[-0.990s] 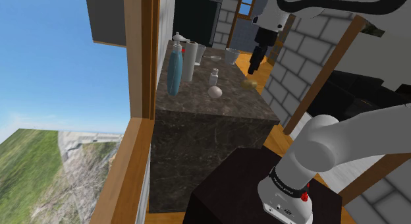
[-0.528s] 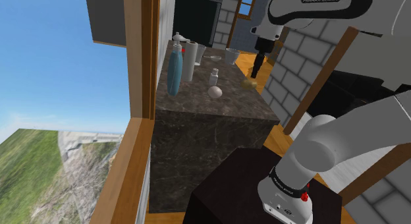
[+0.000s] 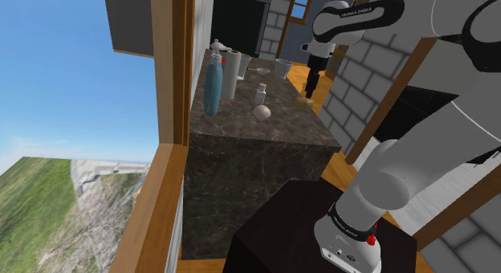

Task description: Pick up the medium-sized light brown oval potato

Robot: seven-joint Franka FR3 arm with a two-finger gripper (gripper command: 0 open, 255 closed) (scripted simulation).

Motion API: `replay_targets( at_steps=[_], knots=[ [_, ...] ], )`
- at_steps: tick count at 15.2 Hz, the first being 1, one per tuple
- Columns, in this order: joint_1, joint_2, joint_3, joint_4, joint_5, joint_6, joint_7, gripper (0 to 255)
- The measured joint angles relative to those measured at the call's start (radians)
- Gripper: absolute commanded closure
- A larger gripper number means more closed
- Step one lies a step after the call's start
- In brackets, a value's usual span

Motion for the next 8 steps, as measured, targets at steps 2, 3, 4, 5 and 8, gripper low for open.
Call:
replay_targets(
  at_steps=[2, 3, 4, 5, 8],
  knots=[
    [0.004, 0.071, -0.038, 0.041, 0.013, 0.025, -0.078, 0],
    [0.008, 0.119, -0.057, 0.064, 0.029, 0.045, -0.119, 0],
    [0.008, 0.16, -0.073, 0.087, 0.042, 0.058, -0.16, 0],
    [0.006, 0.206, -0.091, 0.116, 0.06, 0.069, -0.205, 0],
    [-0.008, 0.338, -0.123, 0.198, 0.119, 0.098, -0.332, 0]
  ],
)
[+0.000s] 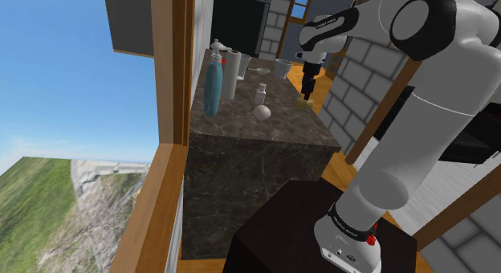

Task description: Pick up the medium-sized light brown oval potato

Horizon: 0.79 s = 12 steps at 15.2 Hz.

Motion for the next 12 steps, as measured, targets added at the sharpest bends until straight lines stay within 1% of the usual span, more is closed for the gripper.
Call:
replay_targets(
  at_steps=[1, 3, 9, 10, 12],
  knots=[
    [-0.008, 0.044, -0.005, 0.029, 0.022, 0.008, -0.038, 0],
    [-0.017, 0.081, -0.007, 0.042, 0.041, 0.024, -0.071, 0],
    [-0.027, 0.124, -0.006, 0.009, 0.068, 0.093, -0.094, 0],
    [-0.027, 0.126, -0.005, 0.004, 0.069, 0.099, -0.094, 255],
    [-0.028, 0.128, -0.005, 0.003, 0.071, 0.103, -0.096, 255]
  ],
)
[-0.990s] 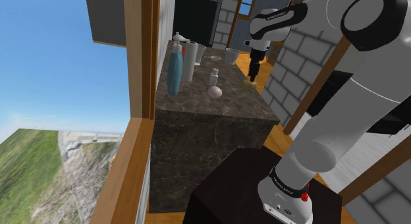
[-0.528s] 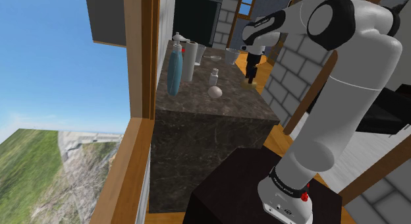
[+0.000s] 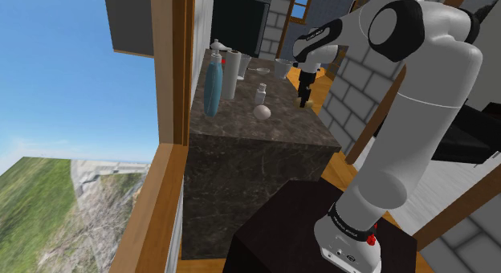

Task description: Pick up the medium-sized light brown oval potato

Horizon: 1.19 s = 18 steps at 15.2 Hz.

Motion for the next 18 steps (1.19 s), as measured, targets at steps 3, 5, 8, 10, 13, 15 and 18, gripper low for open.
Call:
replay_targets(
  at_steps=[3, 5, 8, 10, 13, 15, 18],
  knots=[
    [0.0, 0.0, 0.0, 0.0, 0.0, 0.002, 0.0, 255],
    [0.0, 0.0, 0.0, 0.0, 0.001, 0.002, 0.0, 255],
    [0.0, 0.0, 0.0, 0.0, 0.0, 0.002, 0.0, 255],
    [0.002, -0.006, 0.0, 0.008, -0.004, -0.013, 0.004, 255],
    [0.004, -0.023, -0.003, 0.03, -0.015, -0.049, 0.007, 255],
    [0.008, -0.036, -0.002, 0.044, -0.023, -0.074, 0.015, 255],
    [0.009, -0.049, -0.004, 0.07, -0.031, -0.111, 0.016, 255]
  ],
)
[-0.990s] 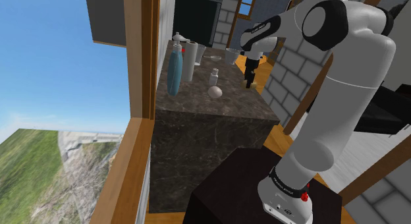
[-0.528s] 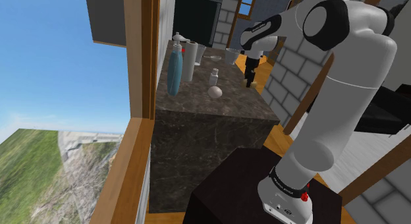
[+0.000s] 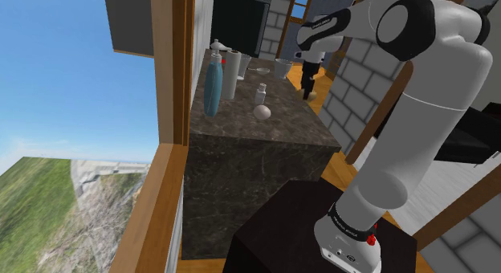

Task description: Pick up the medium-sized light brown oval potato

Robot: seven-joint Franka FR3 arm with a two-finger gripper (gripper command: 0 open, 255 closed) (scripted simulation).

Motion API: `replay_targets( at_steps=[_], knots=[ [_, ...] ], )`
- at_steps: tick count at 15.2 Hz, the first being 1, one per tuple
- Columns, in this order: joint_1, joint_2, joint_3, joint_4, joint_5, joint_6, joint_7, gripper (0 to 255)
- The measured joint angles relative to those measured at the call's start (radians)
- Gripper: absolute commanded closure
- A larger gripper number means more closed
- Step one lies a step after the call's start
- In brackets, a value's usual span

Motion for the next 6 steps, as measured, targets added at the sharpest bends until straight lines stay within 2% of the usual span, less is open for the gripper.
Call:
replay_targets(
  at_steps=[6],
  knots=[
    [0.003, -0.019, -0.001, 0.056, -0.011, -0.071, 0.003, 255]
  ],
)
